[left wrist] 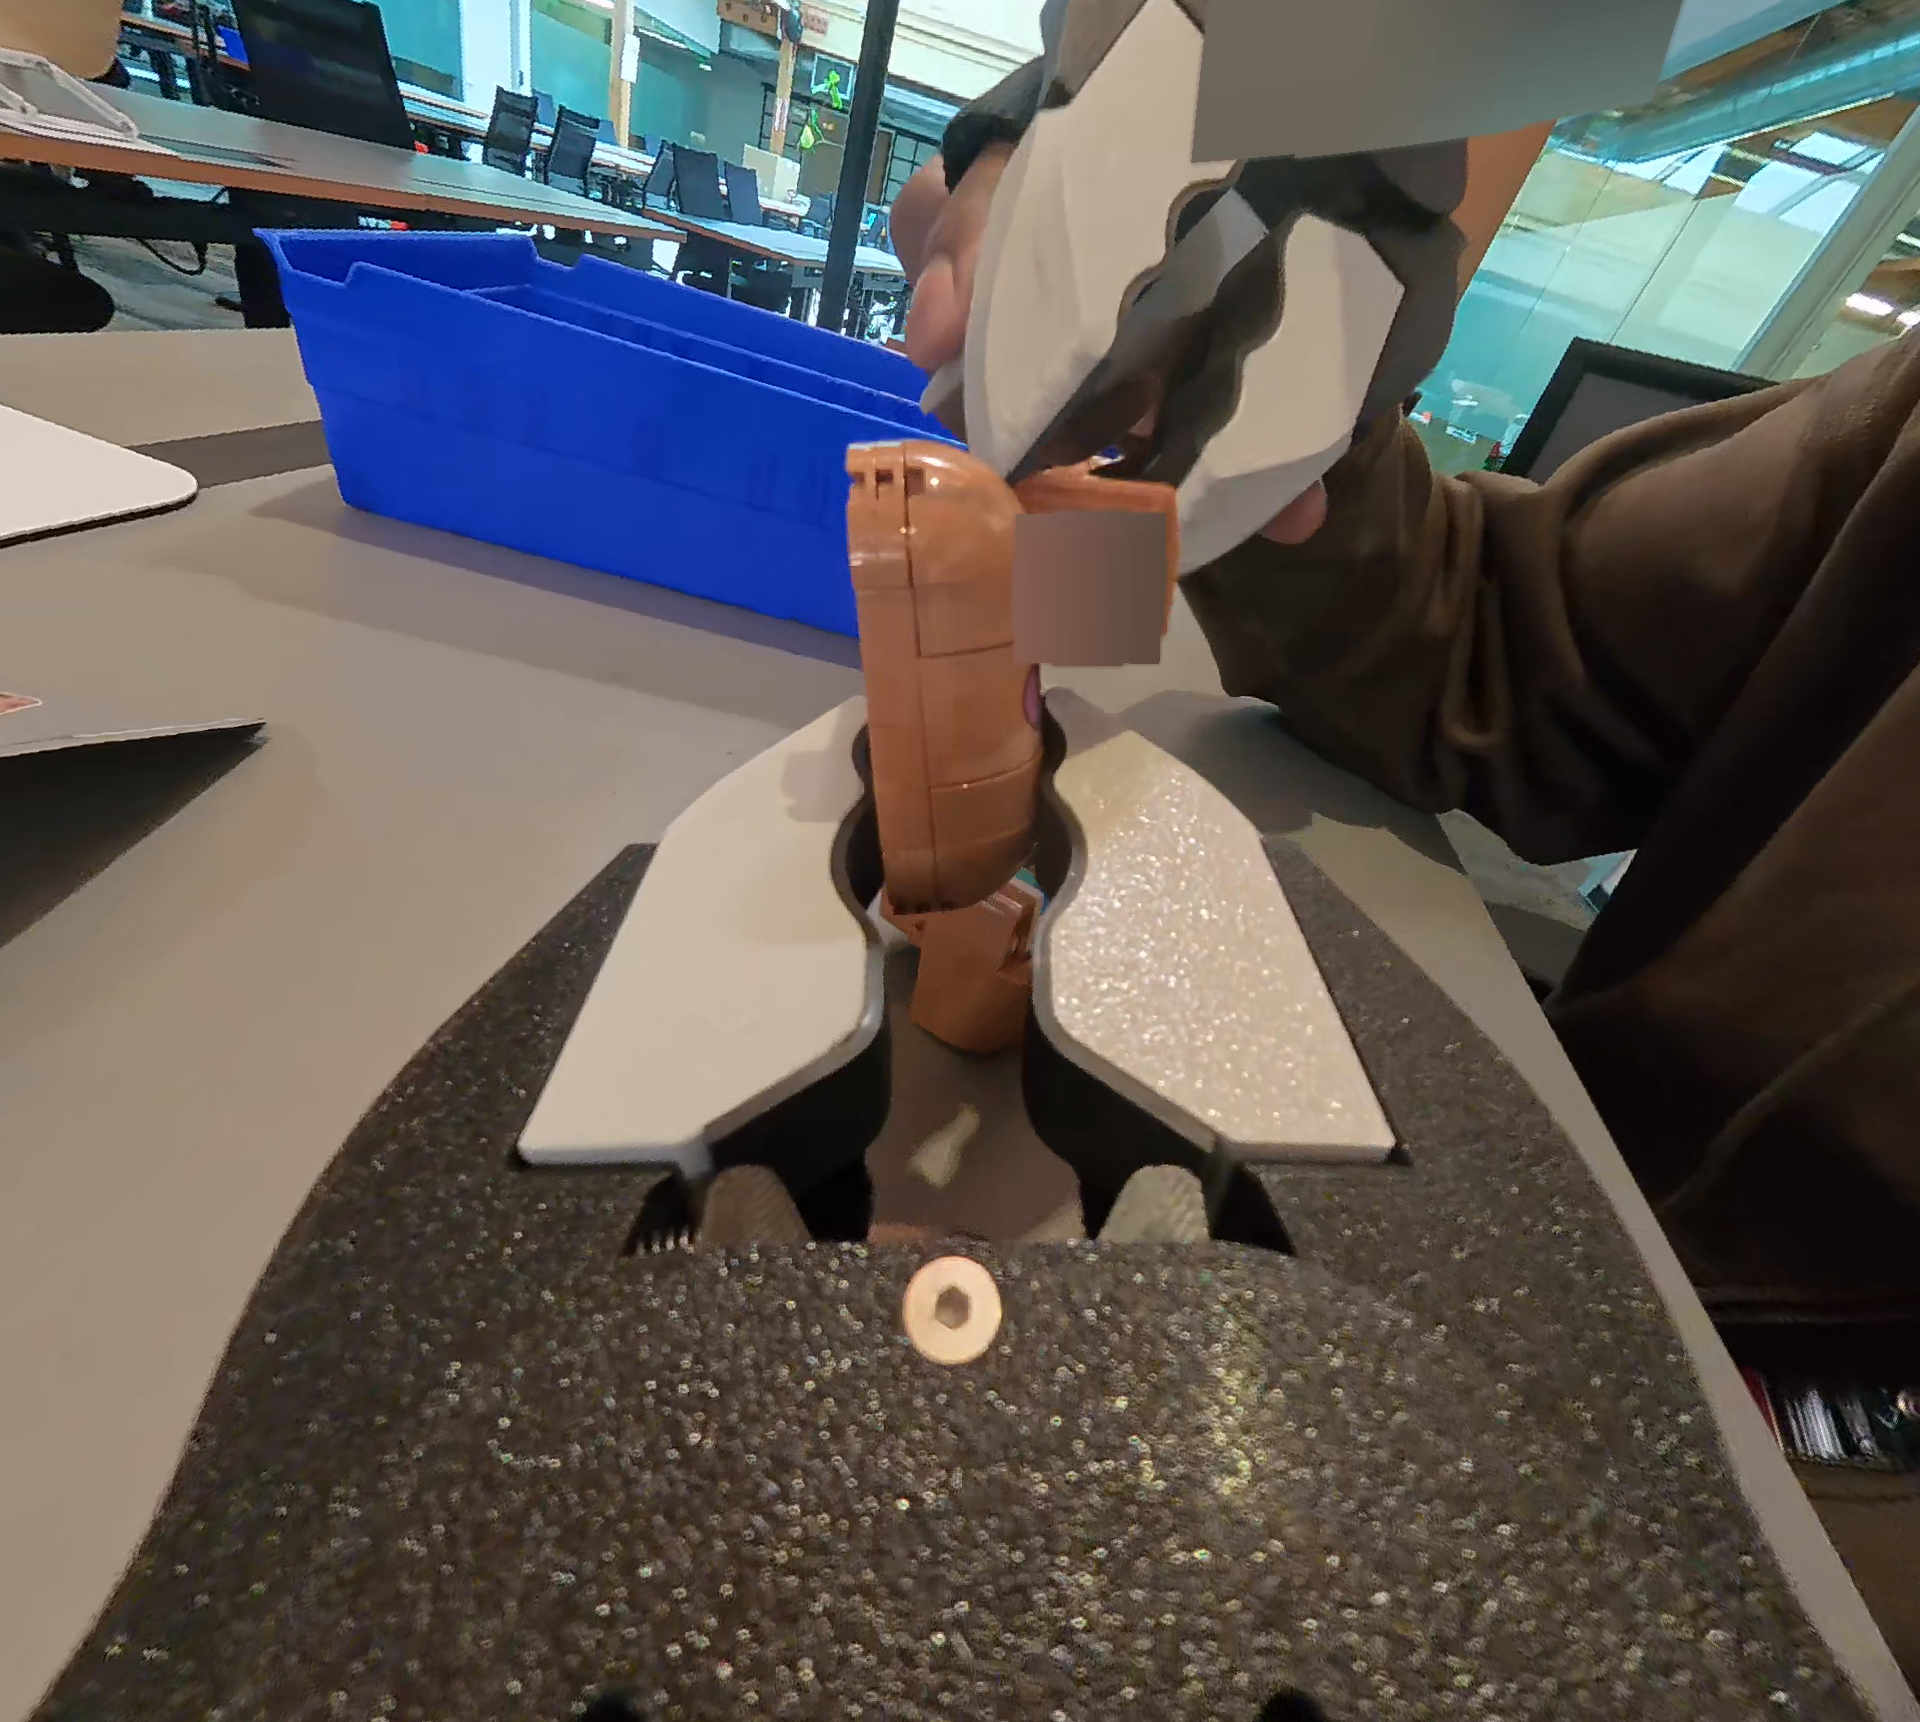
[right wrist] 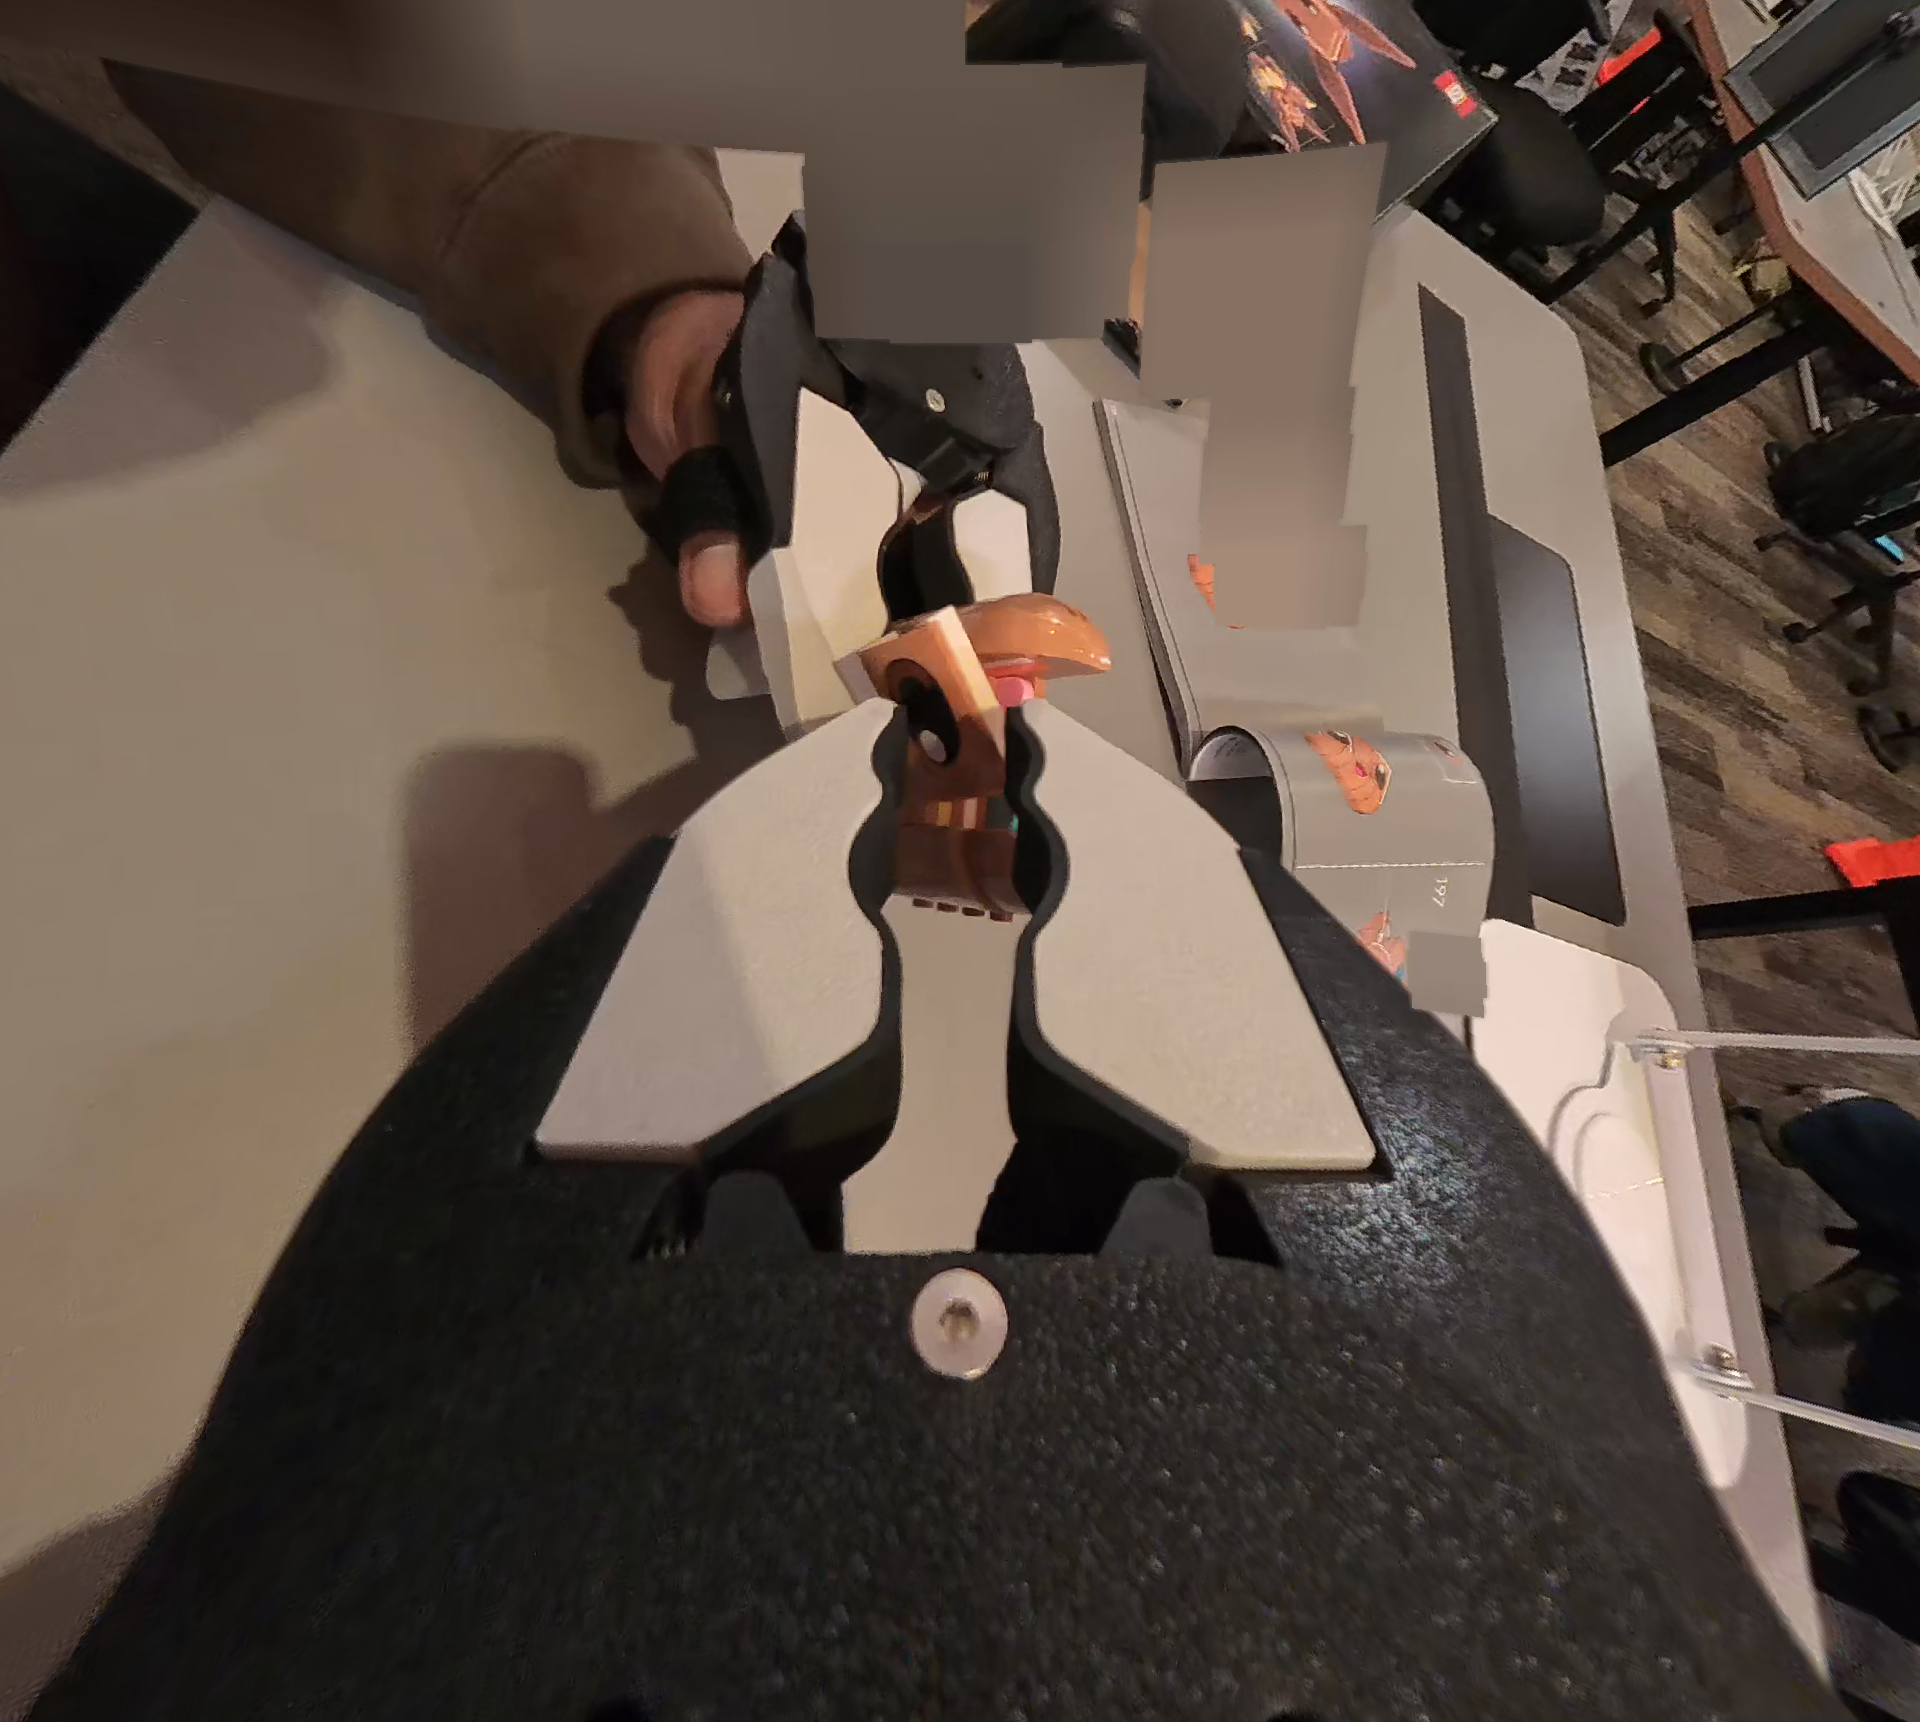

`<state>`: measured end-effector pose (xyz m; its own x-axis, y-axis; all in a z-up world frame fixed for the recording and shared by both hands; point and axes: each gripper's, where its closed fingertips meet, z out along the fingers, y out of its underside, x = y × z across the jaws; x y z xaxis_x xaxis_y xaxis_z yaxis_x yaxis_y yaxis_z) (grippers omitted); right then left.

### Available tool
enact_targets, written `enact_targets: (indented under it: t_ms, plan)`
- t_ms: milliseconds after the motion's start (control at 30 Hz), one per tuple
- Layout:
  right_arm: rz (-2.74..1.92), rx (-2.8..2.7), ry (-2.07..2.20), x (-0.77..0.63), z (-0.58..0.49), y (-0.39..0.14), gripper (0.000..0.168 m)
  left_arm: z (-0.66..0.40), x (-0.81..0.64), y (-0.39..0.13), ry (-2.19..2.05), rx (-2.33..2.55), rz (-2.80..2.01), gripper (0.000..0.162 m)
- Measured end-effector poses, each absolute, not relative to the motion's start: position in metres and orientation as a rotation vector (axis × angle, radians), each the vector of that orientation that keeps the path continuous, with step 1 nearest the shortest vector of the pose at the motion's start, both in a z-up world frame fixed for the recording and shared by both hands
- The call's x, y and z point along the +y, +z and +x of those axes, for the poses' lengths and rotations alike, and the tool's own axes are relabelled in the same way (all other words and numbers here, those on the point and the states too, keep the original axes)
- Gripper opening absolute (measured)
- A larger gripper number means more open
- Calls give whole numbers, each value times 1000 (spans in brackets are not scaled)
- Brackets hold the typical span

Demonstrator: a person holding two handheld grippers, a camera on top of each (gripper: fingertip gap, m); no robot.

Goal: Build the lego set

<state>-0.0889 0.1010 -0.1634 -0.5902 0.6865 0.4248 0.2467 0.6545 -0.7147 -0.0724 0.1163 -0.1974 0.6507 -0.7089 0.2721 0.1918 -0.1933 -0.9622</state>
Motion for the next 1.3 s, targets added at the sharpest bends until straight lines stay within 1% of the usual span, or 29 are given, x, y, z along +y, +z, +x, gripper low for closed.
enact_targets:
  t_ms: [33, 133, 333, 733, 1300]
  plan:
    - [-706, -2163, 771, 101, -89, -165, 20, -73, 117, -197, -859, 440, -1567, 25]
    - [-663, -2167, 706, 100, -91, -169, 20, -73, 117, -200, -850, 441, -1584, 25]
    - [-636, -2178, 687, 100, -88, -168, 12, -77, 119, -200, -834, 434, -1591, 25]
    - [-901, -2145, 704, 116, -88, -162, 9, -80, 121, -202, -800, 432, -1602, 25]
    - [-961, -2221, 571, 116, -78, -167, 4, -75, 122, -209, -699, 489, -1645, 25]
